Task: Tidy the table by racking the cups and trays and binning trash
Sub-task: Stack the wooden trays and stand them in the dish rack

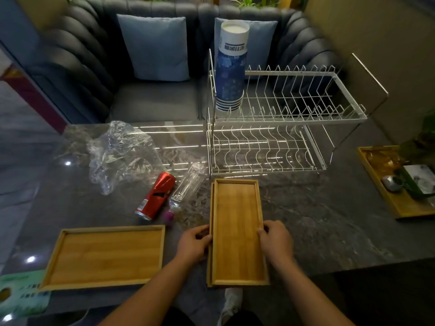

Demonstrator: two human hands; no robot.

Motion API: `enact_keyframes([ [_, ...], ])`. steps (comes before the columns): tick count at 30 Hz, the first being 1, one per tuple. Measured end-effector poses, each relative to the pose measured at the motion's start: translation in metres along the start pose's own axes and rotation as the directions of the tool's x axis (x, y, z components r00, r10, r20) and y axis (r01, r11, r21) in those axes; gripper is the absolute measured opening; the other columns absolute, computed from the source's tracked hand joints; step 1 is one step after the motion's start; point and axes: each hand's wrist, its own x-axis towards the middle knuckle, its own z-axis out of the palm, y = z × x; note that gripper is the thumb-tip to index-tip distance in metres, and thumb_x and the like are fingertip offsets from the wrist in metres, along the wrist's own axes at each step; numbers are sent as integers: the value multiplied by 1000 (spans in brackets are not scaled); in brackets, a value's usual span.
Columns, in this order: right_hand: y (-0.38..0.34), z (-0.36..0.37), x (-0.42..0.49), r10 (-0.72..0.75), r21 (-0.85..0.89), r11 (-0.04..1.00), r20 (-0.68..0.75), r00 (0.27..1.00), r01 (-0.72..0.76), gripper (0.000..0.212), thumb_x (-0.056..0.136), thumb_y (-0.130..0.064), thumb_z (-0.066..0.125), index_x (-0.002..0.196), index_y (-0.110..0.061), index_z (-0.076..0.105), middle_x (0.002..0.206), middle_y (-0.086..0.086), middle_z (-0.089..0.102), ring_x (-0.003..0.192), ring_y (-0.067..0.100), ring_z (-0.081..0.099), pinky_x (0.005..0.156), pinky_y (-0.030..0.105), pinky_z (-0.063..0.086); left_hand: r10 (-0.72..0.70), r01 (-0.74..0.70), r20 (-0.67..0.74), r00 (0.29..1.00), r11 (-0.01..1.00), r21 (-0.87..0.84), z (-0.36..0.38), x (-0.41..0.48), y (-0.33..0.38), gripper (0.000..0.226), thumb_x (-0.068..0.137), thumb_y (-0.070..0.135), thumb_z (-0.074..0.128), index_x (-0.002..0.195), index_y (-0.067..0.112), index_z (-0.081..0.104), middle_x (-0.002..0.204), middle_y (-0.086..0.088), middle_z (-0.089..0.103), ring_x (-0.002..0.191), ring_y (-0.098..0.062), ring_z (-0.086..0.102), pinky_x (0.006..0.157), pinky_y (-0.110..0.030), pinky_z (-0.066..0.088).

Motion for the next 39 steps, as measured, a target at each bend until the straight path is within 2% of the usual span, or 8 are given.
enact_keyframes([
  [4,-2,5,-5,-18,12,1000,-3,1000,18,14,95,-27,59,103,-22,68,97,-5,57,84,10,57,77,29,48,-38,40,23,999,996,-85,-1,1,3,35,96,7,57,128,19,63,97,0,69,86,-16,67,54,-31,57],
  [9,-3,5,-5,-28,-27,999,11,1000,28,14,95,-30,57,100,-21,67,95,-5,60,82,10,59,74,30,51,-87,92,45,995,988,-125,4,4,4,27,93,18,52,99,35,72,72,2,76,71,-15,72,59,-32,56],
  [14,-2,7,-7,-3,-8,1000,4,1000,3,13,95,-33,55,101,-25,63,92,-7,64,83,11,60,73,32,51,79,-81,46,996,996,46,5,-1,-8,46,91,32,64,136,27,56,98,14,67,93,-8,67,88,-41,58],
  [20,0,9,-6,31,39,999,29,999,-32,7,94,-35,57,95,-30,62,81,-13,60,73,5,58,68,31,54,116,-120,43,992,987,104,3,-5,-9,53,90,39,65,140,30,51,98,19,62,93,-5,65,84,-35,58],
  [25,2,8,-3,30,50,998,89,996,-34,12,94,-36,56,102,-28,62,88,-11,62,80,9,61,76,39,57,154,-157,28,988,976,152,4,-10,-6,52,91,43,62,140,30,51,89,28,57,83,9,58,64,-9,42],
  [30,0,-1,-5,57,101,992,147,987,-72,43,95,-36,57,135,-20,51,124,3,61,109,20,60,91,42,53,91,-94,40,995,993,74,1,-10,-5,55,90,42,65,141,26,50,104,14,62,97,-8,64,86,-38,58],
  [35,-28,-7,-23,-323,17,945,-137,937,328,30,90,-21,65,120,-17,60,110,2,58,102,19,54,82,32,46,197,-173,-108,974,964,204,-35,-20,-5,46,89,34,67,133,26,57,101,5,64,87,-8,62,77,-27,53],
  [39,-92,24,-43,-610,74,792,72,789,606,12,91,-20,63,102,-20,68,97,-2,63,91,14,57,78,30,48,254,-144,-345,904,938,314,-105,-39,-30,33,88,22,68,121,20,68,98,-2,68,85,-15,63,81,-33,52],
])
